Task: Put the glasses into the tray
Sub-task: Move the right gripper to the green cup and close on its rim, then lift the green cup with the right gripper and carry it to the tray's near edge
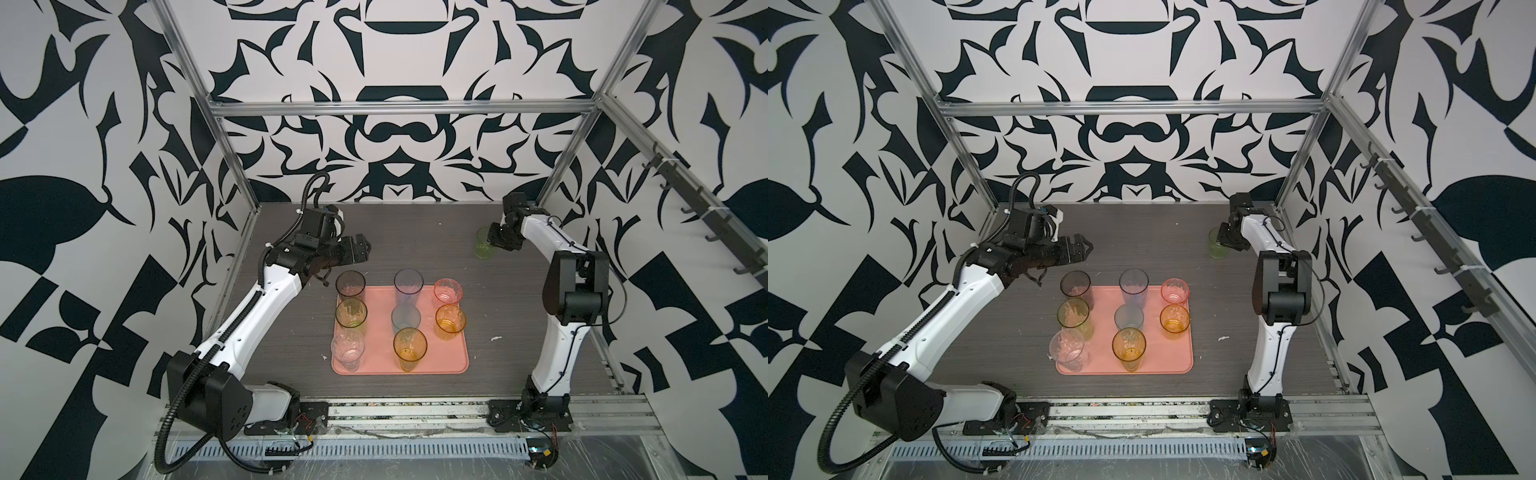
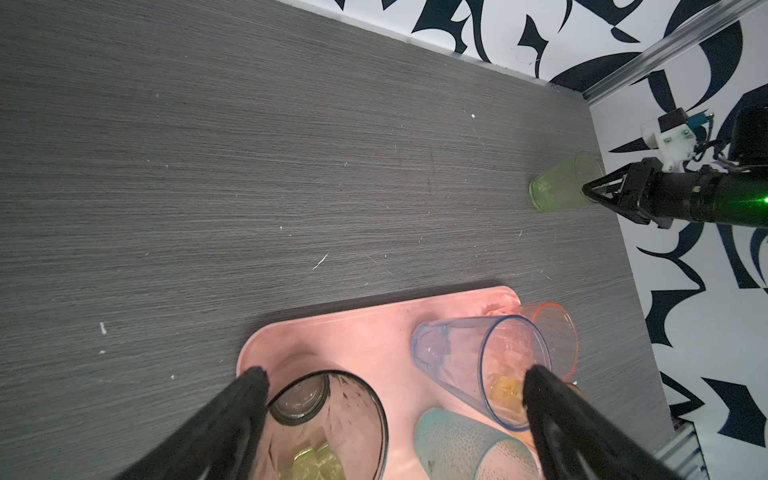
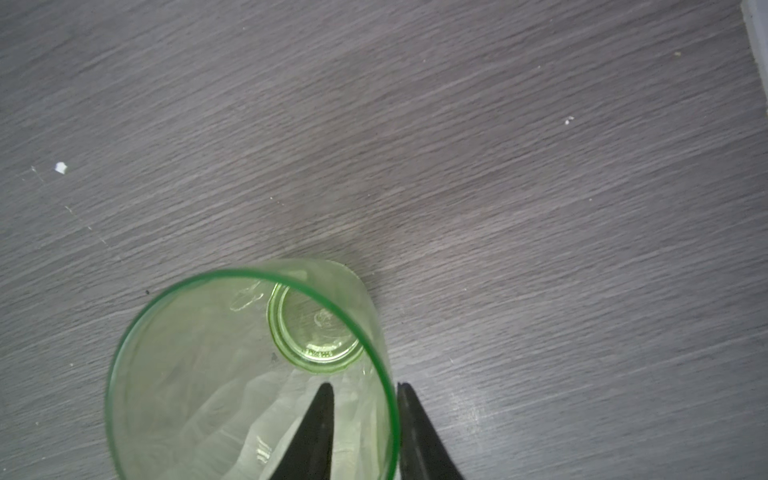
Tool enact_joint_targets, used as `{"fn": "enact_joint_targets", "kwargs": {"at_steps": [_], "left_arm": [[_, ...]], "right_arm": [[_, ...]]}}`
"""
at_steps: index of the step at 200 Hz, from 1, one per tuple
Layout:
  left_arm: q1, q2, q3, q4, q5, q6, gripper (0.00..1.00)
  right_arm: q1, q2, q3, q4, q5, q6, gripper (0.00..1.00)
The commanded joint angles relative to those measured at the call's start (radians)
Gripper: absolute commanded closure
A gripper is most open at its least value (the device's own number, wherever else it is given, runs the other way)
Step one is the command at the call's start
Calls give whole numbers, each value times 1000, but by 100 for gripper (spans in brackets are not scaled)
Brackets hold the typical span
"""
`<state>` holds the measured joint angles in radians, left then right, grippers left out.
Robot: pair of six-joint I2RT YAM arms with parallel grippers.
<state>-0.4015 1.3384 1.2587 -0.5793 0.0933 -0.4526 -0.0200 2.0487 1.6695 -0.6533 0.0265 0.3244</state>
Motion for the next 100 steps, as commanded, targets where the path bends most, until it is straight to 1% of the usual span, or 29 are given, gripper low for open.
{"fn": "enact_joint_targets", "kwargs": {"at_steps": [1,50,99,100], "left_arm": [[-3,-23,13,-4,3,-1,1],[-3,-44,3,-4,4,-3,1],[-2,-56,-11,-6,10,-4,1],[-2,-72,-11,-6,10,-4,1]], "right_arm": [[-5,-5,36,-6,1,-7,75],[-5,-13,37,-19,-7,-8,89],[-5,-36,39,-50,11,-17,96],[-5,-37,38,-50,10,-17,96]]}}
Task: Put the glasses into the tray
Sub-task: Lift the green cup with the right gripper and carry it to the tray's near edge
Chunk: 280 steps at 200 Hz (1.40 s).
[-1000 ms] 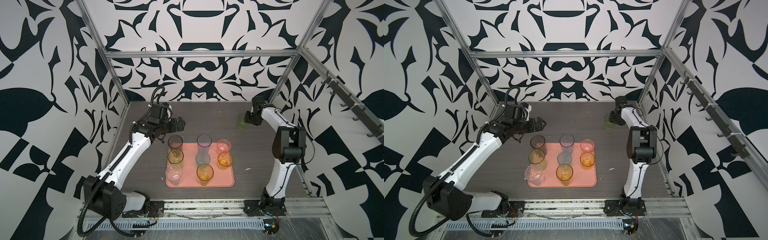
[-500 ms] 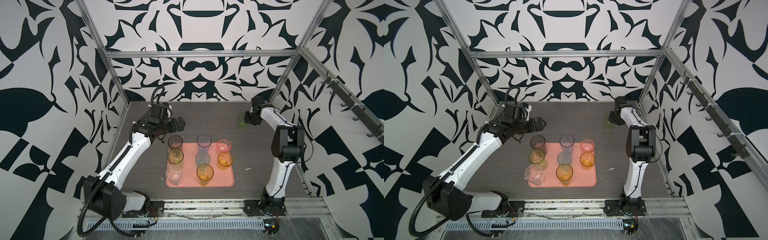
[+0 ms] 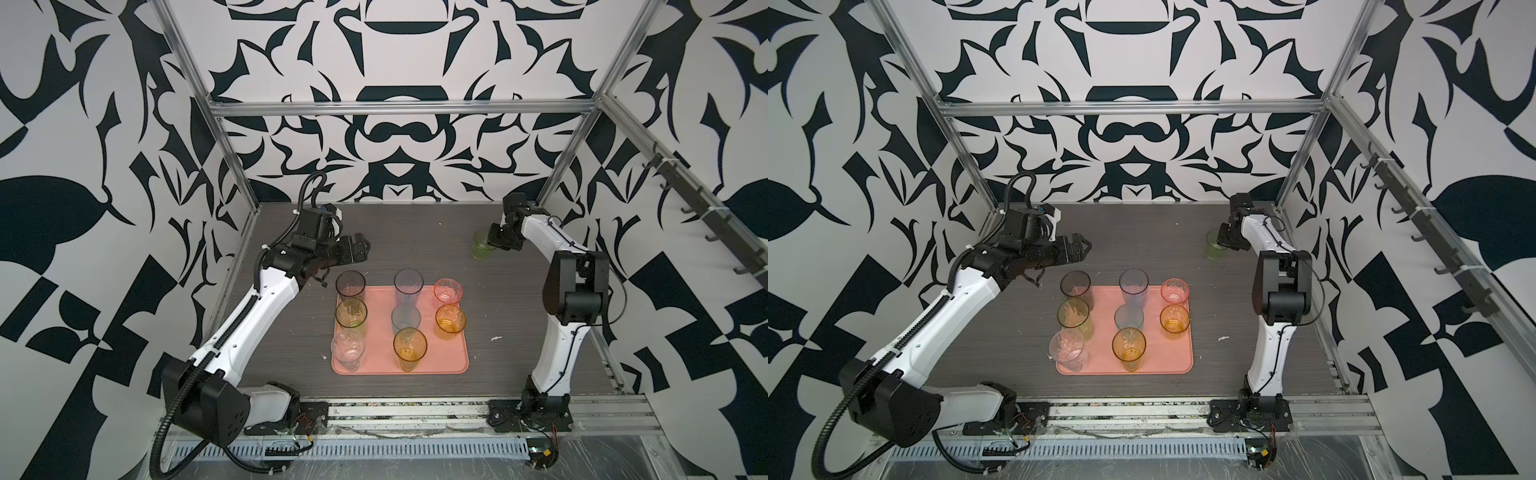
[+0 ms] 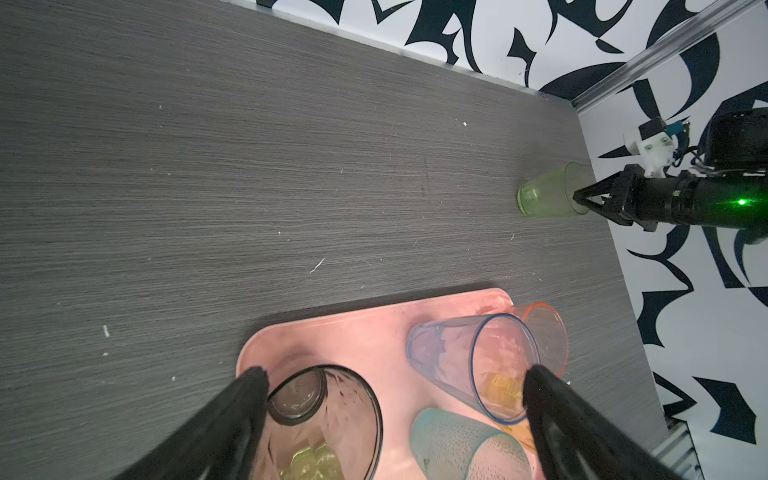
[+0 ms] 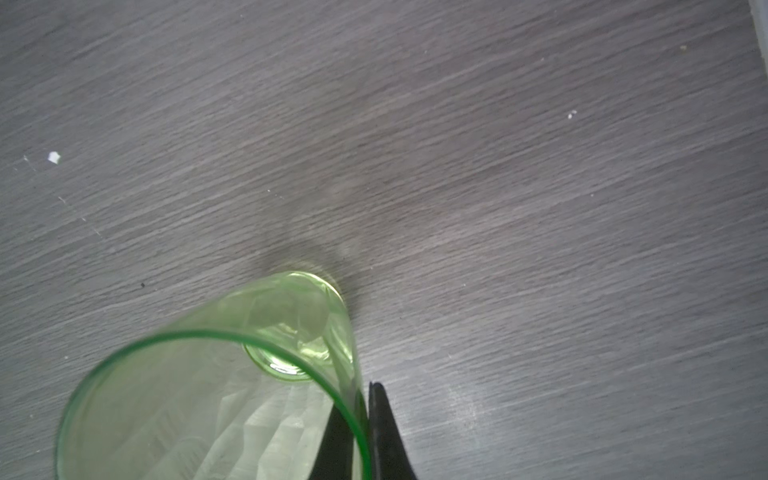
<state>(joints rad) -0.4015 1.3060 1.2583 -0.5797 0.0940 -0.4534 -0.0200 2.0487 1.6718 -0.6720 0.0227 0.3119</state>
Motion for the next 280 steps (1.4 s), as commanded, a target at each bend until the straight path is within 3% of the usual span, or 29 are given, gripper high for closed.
{"fn": "enact_joint_targets", "kwargs": {"at_steps": [1,57,132,218,280], "left_arm": [[-3,-48,-11,-6,10,-4,0],[-3,-107,-41,-16,21,-11,1],[-3,-173,-74,-76,59,-19,1],[-2,-270,-105,-93,48,-51,1],[-3,-282,-99,-95,47,-76,1]], "right_arm": [[-5,-37,35,-32,13,-4,97],[-4,-140,-11,-85,20,1,100],[-2,-436,-225,-115,-17,48,100],[33,-743,-304,-331,-33,24,100],[129,-889,-317,-476,11,28,100]]}}
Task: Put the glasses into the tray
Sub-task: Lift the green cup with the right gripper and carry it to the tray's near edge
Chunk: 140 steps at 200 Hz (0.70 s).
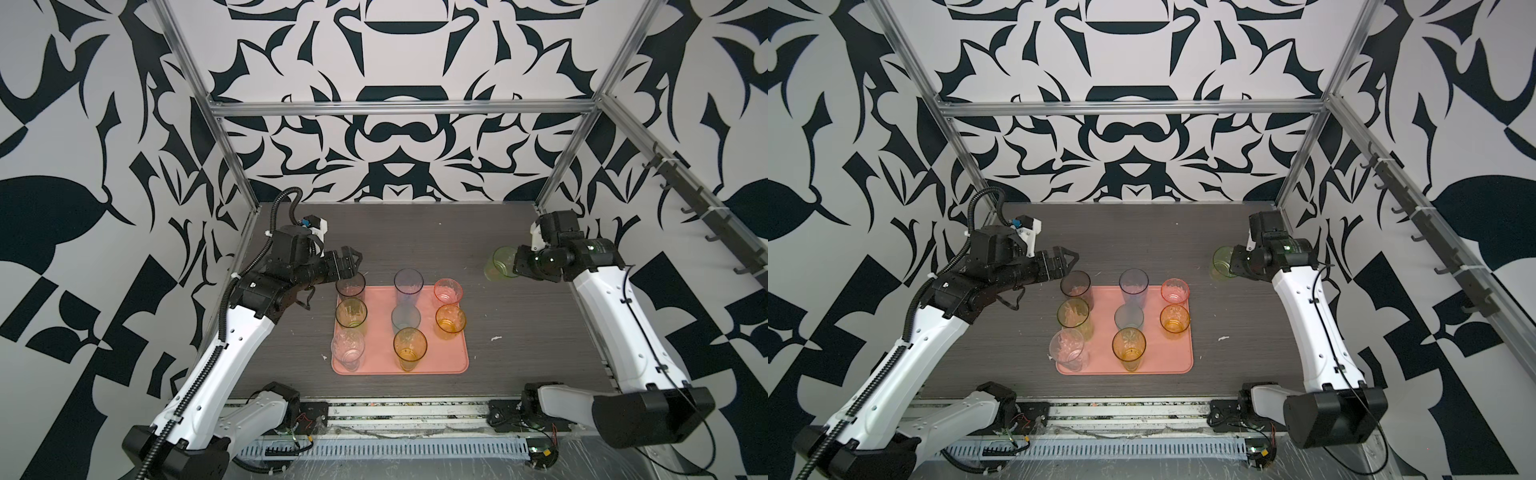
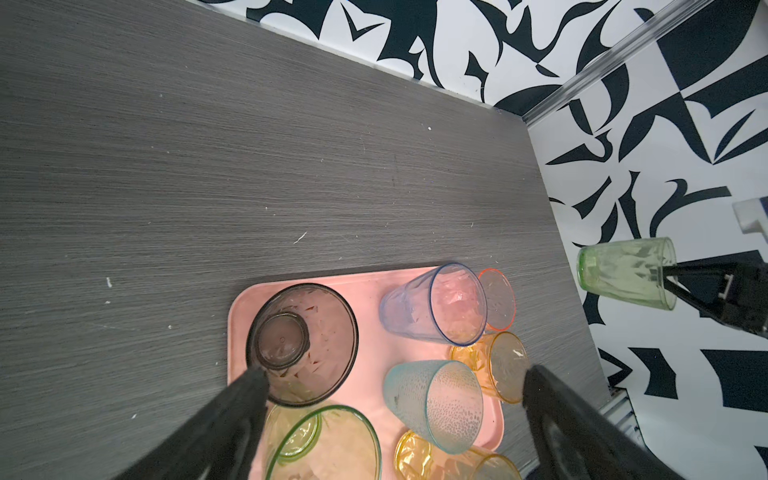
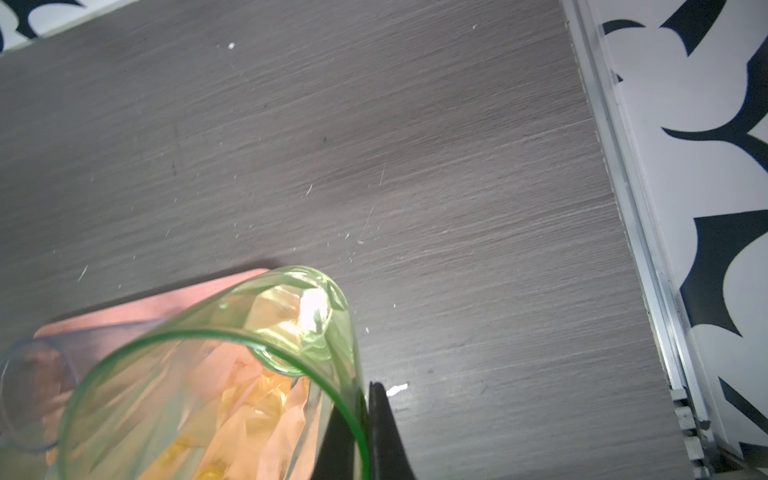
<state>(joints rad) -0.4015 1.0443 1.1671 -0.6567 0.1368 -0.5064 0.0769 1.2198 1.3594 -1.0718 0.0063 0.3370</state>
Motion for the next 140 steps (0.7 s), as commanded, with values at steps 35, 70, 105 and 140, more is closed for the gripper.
{"fn": "enact_joint_targets", "kwargs": {"at_steps": [35,70,105,140], "left_arm": [[-3,-24,-18,-17,7,-34,1],[-3,-26,-25,-14,7,-49,0],[-3,-42,-46,-8,11,-66,1],[-2,-61,-67,-8,4,-69,0]], "right_arm": [[135,-122,-26,-134,51,60,100],[303,-144,-53,-182,96,138,100],[456,-181,-94,-219,157,238,100],[580,-214,-138,-265,210,340,100]]}}
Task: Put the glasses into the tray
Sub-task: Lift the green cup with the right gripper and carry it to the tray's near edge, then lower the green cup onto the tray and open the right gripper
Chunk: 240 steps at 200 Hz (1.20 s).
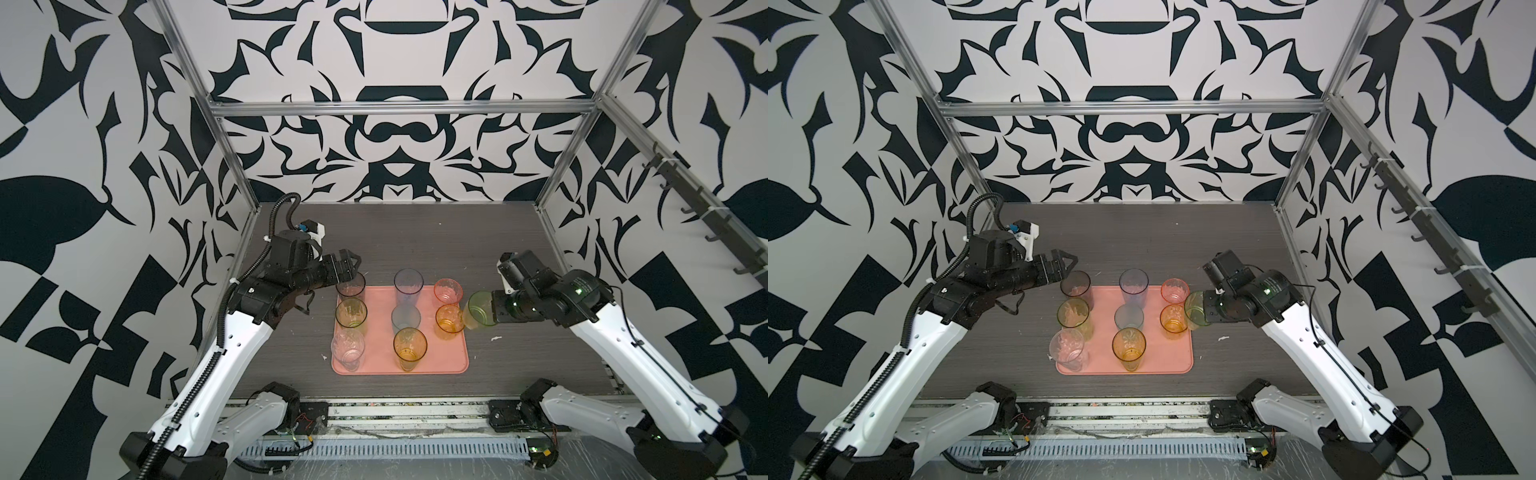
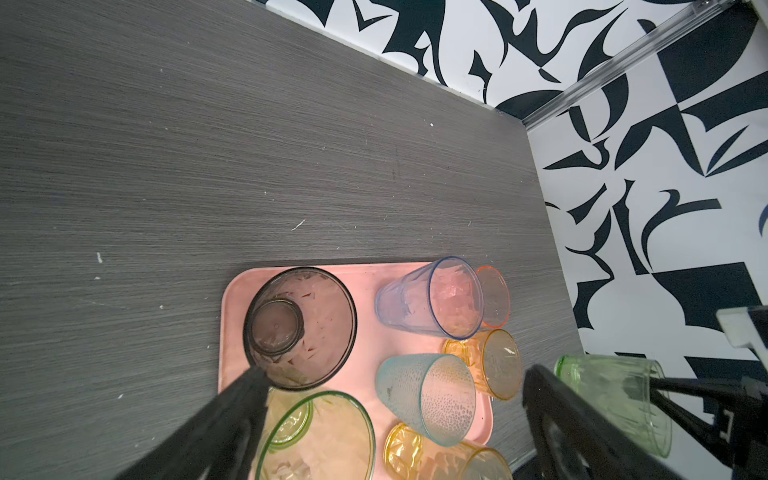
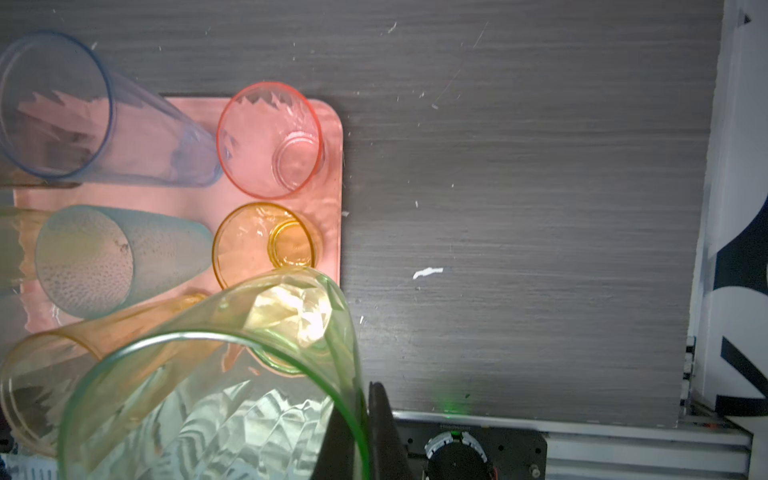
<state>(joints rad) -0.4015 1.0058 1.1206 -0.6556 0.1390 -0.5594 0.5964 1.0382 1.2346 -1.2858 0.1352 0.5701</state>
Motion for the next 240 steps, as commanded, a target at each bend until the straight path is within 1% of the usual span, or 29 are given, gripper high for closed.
{"fn": "enact_joint_targets", "kwargs": {"at_steps": [1,58,99,139,166,190,212,240], "left_arm": [[-2,-23,-21,-9,2,-16,1],[-2,-29,-29,-4,-3,-13,0],[-3,-33,-39,-2,-5,-12,1],[-2,-33,-40,-1,-4,-13,0],[-3,-34,-39,-4,-5,-12,1],[-2,-33,-44,-4,-4,-16,0],[-3,-35,-47,-5,0,-18,1],[-3,-39,-47,-6,-3,-19,1]], "right_arm": [[65,-33,-14,-52,85,108,100],[249,-40,-68,-54,126,250,100],[398,-15,-119,-14,158,359,100],[516,4,-179,64,171,447,100],[564,34,-222,111,158,483,100],[603,53,-239,139,171,502,100],[606,54,-262,157,175,504,100],[606,36,-316,223,171,496,100]]}}
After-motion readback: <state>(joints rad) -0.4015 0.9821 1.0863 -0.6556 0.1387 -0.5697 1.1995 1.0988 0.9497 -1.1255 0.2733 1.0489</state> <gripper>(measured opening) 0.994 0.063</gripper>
